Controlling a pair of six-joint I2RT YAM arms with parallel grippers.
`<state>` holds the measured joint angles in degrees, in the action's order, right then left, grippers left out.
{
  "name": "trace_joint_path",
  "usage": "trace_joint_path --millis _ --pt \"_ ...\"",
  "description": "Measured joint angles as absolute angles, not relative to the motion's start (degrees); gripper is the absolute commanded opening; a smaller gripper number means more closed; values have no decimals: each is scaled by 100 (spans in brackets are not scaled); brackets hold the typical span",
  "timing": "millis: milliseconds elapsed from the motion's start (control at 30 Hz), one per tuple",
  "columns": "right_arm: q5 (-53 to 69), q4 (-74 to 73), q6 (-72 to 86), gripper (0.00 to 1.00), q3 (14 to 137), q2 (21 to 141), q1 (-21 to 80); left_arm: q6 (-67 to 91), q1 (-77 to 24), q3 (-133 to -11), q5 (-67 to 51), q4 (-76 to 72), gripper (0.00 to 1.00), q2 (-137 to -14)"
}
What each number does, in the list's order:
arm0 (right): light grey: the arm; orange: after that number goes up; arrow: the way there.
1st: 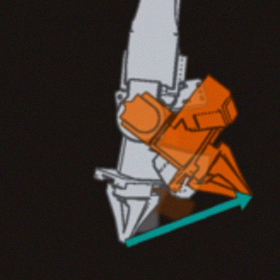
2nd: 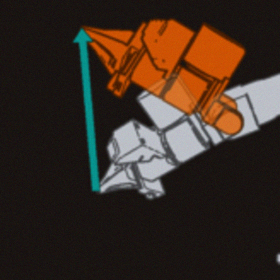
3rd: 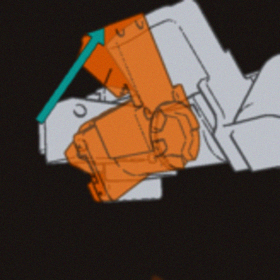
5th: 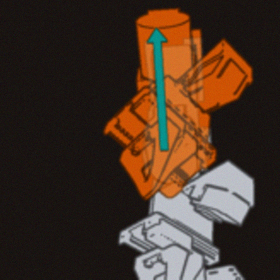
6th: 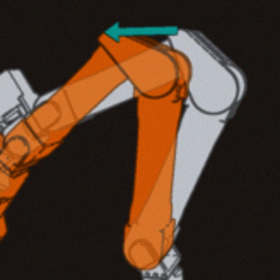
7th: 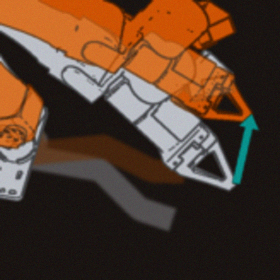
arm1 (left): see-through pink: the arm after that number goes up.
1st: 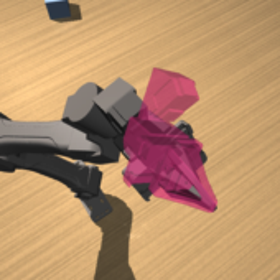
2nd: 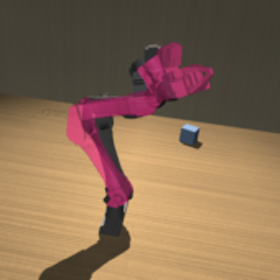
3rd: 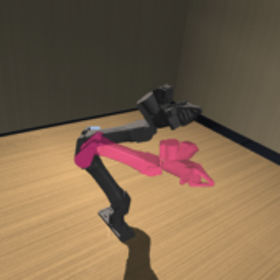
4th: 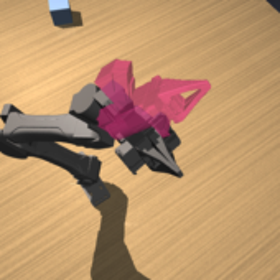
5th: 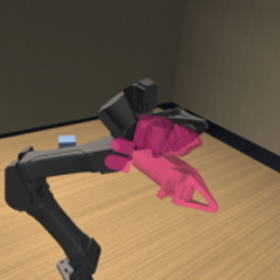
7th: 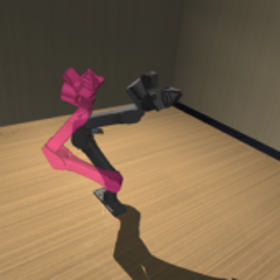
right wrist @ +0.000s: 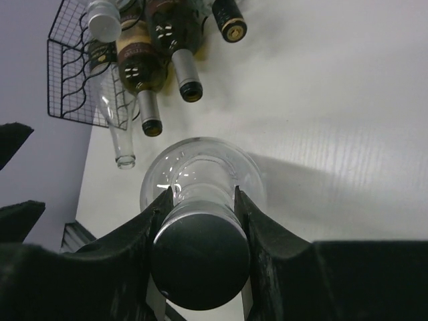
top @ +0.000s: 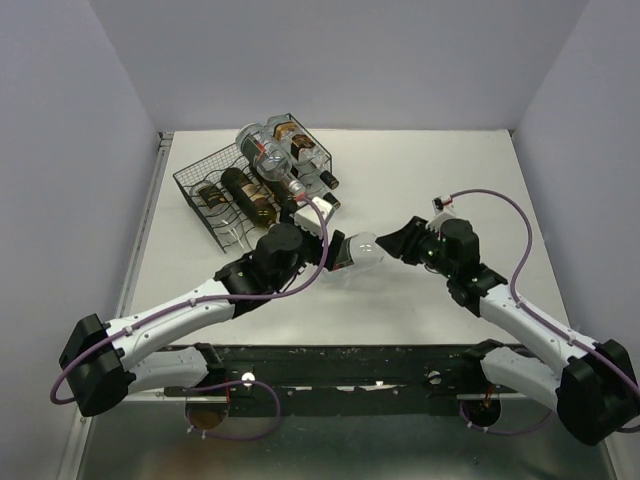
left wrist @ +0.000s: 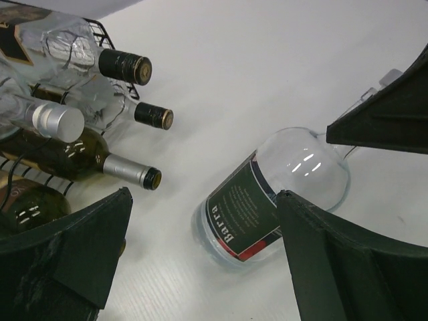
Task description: Put the wine bottle on the wine rack
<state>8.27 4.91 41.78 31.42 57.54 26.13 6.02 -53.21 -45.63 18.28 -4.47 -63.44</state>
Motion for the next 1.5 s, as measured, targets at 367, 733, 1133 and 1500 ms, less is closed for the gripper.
trace_joint_path --millis 367,733,1133,1500 --pt "2123 3350 4792 1 1813 6637 2613 1085 -5321 -4069 2373 -685 99 -6427" --pt "2506 3889 4648 1 1730 7220 2950 1756 -5306 -3817 2668 -740 99 -6928" --pt "2093 2832 3903 1 2209 7854 4281 1903 -5293 -3715 2757 -760 99 -6869" --pt "1087 1201 3446 2 2853 8250 4923 2082 -5256 -3354 3120 -755 99 -6340"
